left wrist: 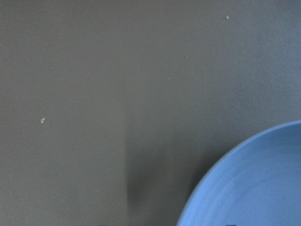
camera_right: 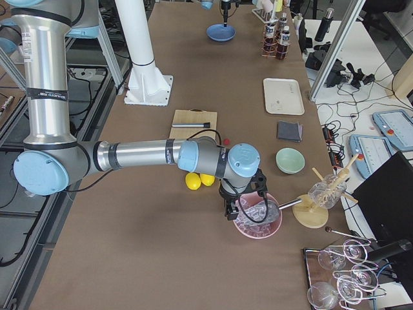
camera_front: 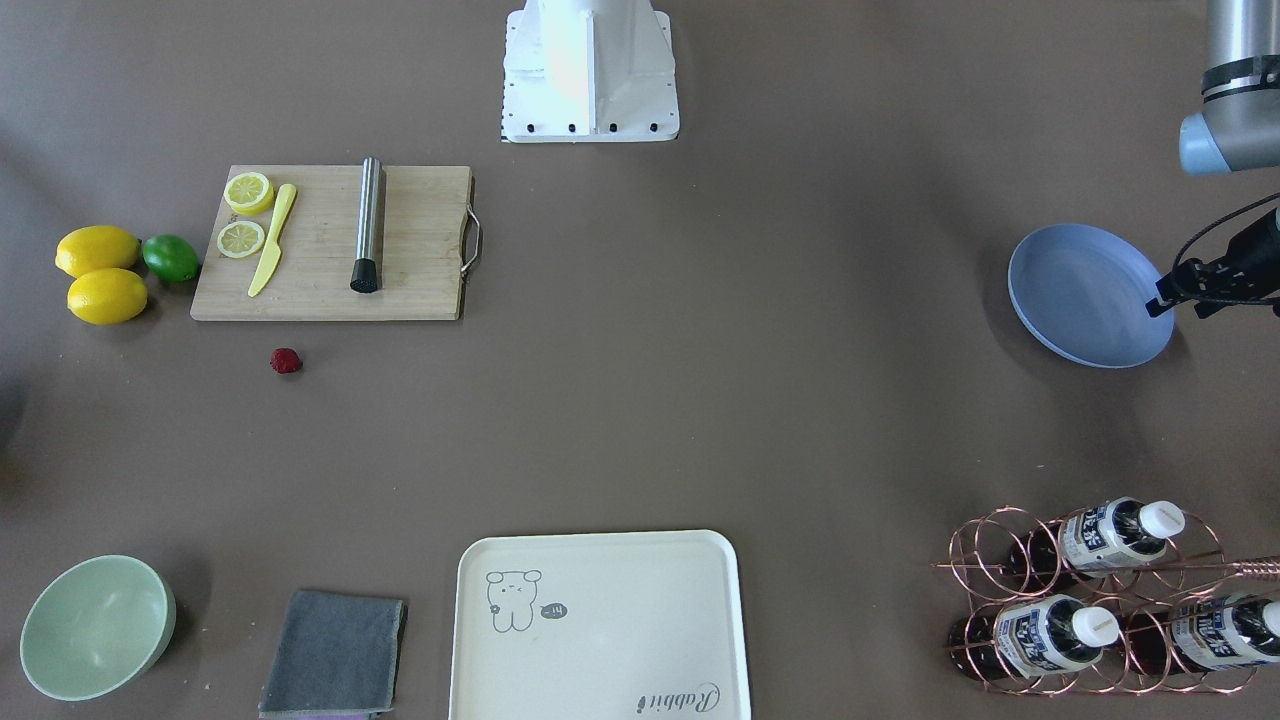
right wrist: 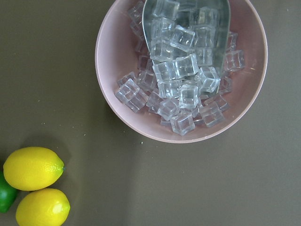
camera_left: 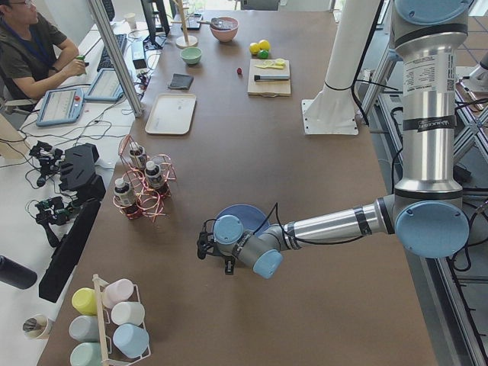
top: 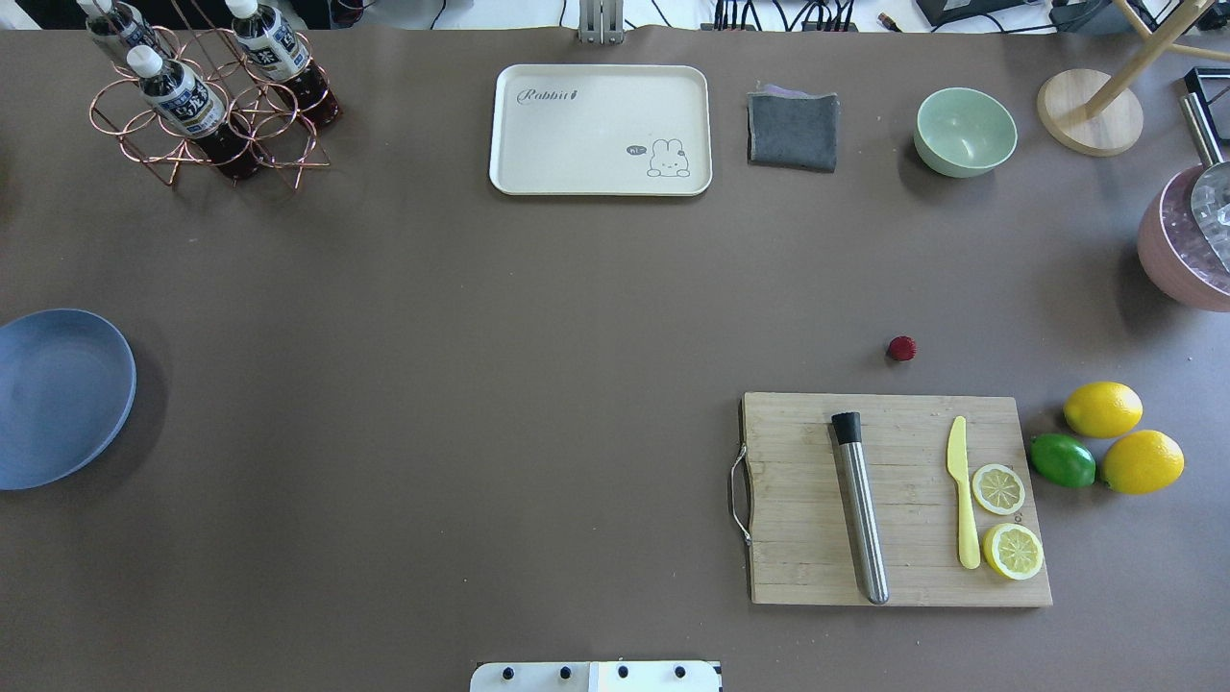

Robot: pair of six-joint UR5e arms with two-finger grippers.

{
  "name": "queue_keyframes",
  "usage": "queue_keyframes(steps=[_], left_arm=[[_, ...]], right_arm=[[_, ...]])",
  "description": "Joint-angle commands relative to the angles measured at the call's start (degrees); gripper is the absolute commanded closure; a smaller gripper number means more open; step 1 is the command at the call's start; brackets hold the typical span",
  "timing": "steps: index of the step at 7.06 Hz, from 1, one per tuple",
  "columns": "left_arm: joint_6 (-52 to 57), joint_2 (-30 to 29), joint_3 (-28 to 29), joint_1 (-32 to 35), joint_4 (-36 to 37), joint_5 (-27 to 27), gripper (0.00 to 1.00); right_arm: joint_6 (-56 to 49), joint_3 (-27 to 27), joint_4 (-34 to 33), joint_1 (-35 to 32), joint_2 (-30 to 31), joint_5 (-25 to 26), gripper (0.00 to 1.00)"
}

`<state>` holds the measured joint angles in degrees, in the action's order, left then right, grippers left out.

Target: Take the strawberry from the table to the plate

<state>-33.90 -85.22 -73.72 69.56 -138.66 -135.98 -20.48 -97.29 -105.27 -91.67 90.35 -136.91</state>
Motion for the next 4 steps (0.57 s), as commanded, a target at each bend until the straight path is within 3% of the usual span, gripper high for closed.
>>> queue_keyframes(steps=[1, 4], left_arm=[[-1.9, 0.0, 0.0, -0.1, -0.4, -0.1, 0.42], [-2.9, 0.1, 0.2, -1.2, -1.8, -0.1, 0.52]], right_arm=[[-0.1, 0.0, 0.0, 0.0, 0.0, 0.0, 0.0], [-0.1, 0.0, 0.0, 0.0, 0.0, 0.0, 0.0]])
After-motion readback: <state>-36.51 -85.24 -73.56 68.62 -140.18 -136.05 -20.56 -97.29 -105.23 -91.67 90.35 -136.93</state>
